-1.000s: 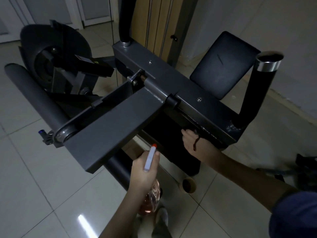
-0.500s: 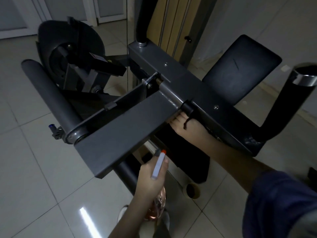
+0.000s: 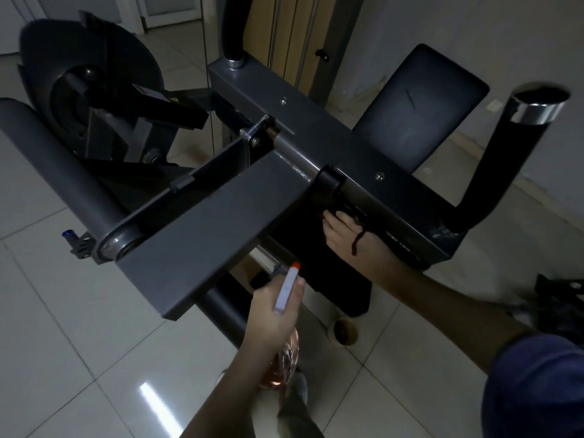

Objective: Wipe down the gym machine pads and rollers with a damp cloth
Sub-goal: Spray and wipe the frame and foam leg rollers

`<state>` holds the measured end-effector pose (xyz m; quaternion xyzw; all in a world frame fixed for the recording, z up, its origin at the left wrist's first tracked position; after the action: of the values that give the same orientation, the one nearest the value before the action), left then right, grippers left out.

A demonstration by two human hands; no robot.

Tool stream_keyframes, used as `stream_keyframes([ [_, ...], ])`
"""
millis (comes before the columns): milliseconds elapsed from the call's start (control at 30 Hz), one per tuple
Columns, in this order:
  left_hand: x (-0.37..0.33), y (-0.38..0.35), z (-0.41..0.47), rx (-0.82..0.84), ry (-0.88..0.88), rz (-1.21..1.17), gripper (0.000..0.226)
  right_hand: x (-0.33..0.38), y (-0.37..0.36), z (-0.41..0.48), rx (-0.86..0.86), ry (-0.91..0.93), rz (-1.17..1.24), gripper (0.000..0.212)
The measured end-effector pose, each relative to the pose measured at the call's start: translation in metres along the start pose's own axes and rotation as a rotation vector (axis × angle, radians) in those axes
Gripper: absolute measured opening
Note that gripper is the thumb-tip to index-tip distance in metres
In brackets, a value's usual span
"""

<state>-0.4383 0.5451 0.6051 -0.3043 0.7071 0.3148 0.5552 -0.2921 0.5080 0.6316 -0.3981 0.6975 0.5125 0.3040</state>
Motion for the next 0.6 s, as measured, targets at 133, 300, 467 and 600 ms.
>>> stream_keyframes([
  [133, 0.011, -0.003, -0.004, 0.048, 0.049, 0.006, 0.021, 0.0, 0.001, -0.02, 0.0, -0.04, 0.063, 0.046],
  [300, 0.037, -0.008, -0.013, 0.112, 0.164, 0.023, 0.022, 0.019, -0.007, -0.045, -0.088, -0.135, 0.239, 0.022],
  [467, 0.059, -0.011, -0.018, 0.117, 0.259, 0.045, 0.025, 0.048, -0.017, -0.059, 0.095, -0.231, 0.587, 0.032],
  [600, 0.068, -0.017, -0.021, 0.136, 0.219, 0.044, 0.025, 0.071, -0.04, -0.063, 0.288, -0.435, 0.836, 0.045],
])
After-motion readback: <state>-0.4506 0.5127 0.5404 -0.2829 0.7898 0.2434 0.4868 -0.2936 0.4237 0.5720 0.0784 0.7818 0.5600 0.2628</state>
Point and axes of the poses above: each hand's wrist, its own z-axis towards the middle knuckle, its own y-axis out of the back of the hand, x = y × z, the point moved 10 cm from there along z, towards the middle knuckle, and after that the axes turned 9 degrees about -x, right-handed, at the moved point
